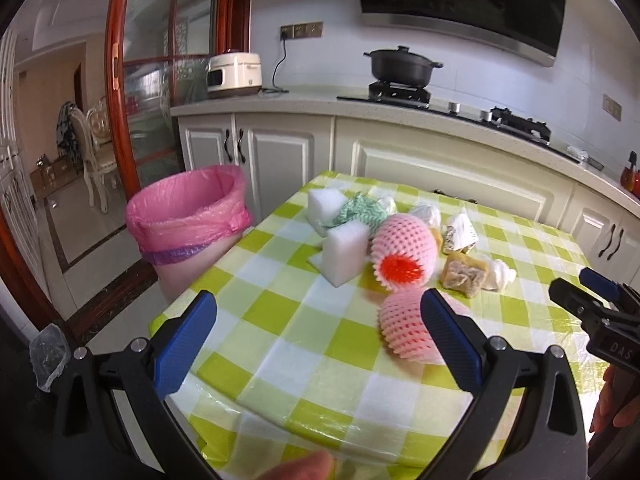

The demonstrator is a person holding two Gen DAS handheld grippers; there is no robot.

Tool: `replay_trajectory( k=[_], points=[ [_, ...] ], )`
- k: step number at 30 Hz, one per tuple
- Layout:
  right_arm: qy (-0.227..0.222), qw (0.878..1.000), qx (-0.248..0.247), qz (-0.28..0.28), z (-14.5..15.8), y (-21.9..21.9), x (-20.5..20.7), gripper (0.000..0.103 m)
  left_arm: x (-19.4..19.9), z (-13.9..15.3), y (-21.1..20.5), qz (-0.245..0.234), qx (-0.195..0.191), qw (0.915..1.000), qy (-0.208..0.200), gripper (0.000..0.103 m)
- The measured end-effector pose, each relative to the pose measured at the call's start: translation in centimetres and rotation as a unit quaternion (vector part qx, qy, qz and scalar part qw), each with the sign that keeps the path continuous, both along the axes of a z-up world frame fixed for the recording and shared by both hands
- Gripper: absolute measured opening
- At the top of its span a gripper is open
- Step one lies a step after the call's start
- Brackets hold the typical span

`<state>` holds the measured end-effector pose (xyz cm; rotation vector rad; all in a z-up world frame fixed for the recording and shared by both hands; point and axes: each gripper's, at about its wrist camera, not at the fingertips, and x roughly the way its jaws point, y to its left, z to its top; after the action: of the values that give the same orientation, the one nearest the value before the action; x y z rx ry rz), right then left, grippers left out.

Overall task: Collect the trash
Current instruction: 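Grasp the pink foam fruit net with the left gripper while the right gripper grasps the yellow sponge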

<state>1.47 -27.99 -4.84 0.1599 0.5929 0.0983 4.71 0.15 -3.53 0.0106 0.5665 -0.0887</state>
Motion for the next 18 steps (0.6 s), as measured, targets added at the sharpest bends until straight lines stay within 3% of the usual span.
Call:
replay_trajectory(
  k=[3,9,11,18],
  points=[
    [0.009,1.000,-0.002,-0.003,-0.8,0.1,1.0,0.085,1.6,-0.9,0.2,-0.005,0.003,0.9999,0.012,0.098],
    [0.034,0.999,-0.022,-0.012,-2.8,-0.5,4.3,0.085,5.4,-4.0,0.7,-0.019,-0.020,0.9966,0.077,0.098],
    [0.043,0.999,-0.028,-0.015,-3.5,-1.0,5.6,0.085,6.1,-4.8,0.4,-0.019,-0.016,0.9966,0.079,0.098],
    [0.073,0.997,-0.013,-0.019,-5.6,-2.6,8.9,0.085,7.0,-6.1,-1.8,-0.061,-0.053,0.9929,0.087,0.098]
  ],
)
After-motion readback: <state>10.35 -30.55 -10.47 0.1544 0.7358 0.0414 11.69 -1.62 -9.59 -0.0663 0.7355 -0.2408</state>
